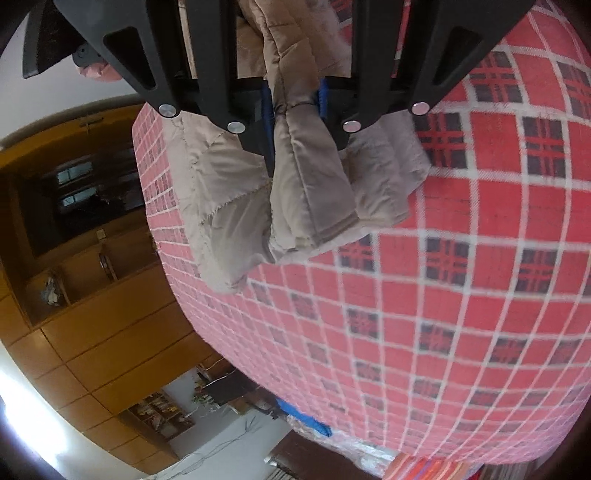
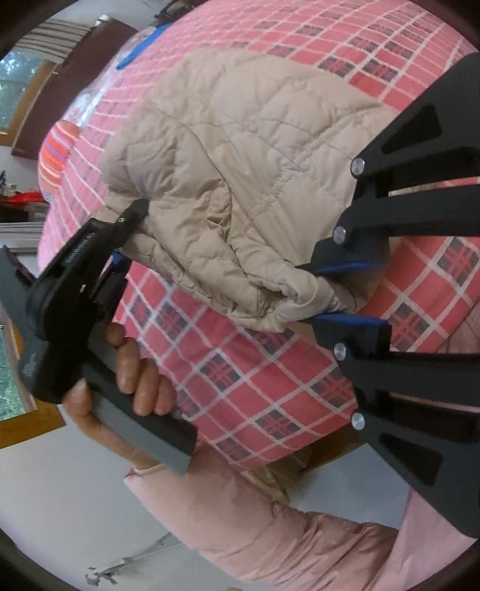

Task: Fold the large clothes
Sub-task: 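Hold the lifted beige coat up above the bed with both tools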

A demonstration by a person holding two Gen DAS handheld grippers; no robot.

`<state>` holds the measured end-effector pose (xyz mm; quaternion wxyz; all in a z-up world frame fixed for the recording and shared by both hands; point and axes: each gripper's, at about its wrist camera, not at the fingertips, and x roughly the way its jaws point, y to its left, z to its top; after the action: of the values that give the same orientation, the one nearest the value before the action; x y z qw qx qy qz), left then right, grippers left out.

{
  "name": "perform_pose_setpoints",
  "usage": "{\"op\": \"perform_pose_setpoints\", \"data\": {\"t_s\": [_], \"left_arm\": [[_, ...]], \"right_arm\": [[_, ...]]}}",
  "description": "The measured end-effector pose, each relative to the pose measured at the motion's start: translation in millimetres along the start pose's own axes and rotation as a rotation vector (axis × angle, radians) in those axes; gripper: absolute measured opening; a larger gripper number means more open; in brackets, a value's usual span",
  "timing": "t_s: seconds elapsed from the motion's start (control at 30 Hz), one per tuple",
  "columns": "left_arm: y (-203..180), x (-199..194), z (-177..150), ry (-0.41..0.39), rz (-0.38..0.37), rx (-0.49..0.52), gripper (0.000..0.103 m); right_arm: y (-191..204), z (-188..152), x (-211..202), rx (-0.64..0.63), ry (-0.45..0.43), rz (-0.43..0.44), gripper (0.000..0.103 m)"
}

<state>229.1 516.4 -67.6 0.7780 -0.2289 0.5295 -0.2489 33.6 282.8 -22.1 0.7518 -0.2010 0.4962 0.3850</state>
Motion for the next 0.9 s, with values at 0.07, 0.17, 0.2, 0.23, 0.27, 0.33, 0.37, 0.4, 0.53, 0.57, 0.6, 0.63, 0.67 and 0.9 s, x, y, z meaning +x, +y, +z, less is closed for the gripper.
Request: {"op": "perform_pose_setpoints", "data": {"t_s": [0.07,0.17,0.2,0.23,0.27,0.33,0.37,0.4,0.53,0.57,0.6,0.63,0.67,0.9], "left_arm": [[10.0,5.6,-2.1,0.002,0.014,-0.012,0.018],[20.0,9.1,-4.7,-0.004,0.01,-0.022,0.018],[20.6,9.7,-4.8,-0.003,0.015,-0.017,0.018],[19.8,11.0,-5.5,-0.001,0.028,-0.007,0.018],[17.9,12.1,-6.4,-0.001,0.045,0.005,0.018],[11.0,15.1,-8.2,-0.001,0.076,0.026,0.019],[8.8,17.0,-8.4,-0.001,0.094,0.037,0.019],[6.7,19.4,-9.5,0.0,0.108,0.045,0.02],[9.9,23.5,-12.3,-0.003,0.116,0.038,0.02],[11.8,23.6,-12.6,-0.006,0.112,0.033,0.02],[13.6,23.1,-13.5,-0.008,0.11,0.03,0.02],[14.3,23.4,-14.2,-0.01,0.109,0.028,0.021],[14.8,23.6,-14.1,-0.012,0.109,0.025,0.021],[12.4,15.2,-19.9,-0.035,0.123,0.017,0.025]], "right_arm": [[2.0,-1.1,15.7,0.007,0.023,0.008,0.018],[2.7,-4.0,27.1,0.008,0.037,0.007,0.018],[2.4,-4.8,29.1,0.009,0.04,0.006,0.018],[2.0,-5.4,30.5,0.008,0.042,0.006,0.018],[2.0,-6.4,32.7,0.005,0.044,0.003,0.018],[2.8,-7.8,38.5,0.004,0.048,0.0,0.018],[3.6,-8.4,40.9,0.002,0.049,-0.001,0.018],[3.9,-8.8,43.3,0.002,0.052,0.0,0.018],[0.5,-11.0,47.3,0.013,0.057,0.017,0.018],[-0.1,-10.6,47.7,0.014,0.057,0.019,0.018],[-0.1,-10.8,48.1,0.013,0.056,0.021,0.018],[-0.8,-10.3,48.6,0.013,0.055,0.021,0.018],[-1.3,-10.1,49.3,0.012,0.055,0.022,0.018],[-0.2,-10.2,47.4,0.009,0.054,0.026,0.02]]}}
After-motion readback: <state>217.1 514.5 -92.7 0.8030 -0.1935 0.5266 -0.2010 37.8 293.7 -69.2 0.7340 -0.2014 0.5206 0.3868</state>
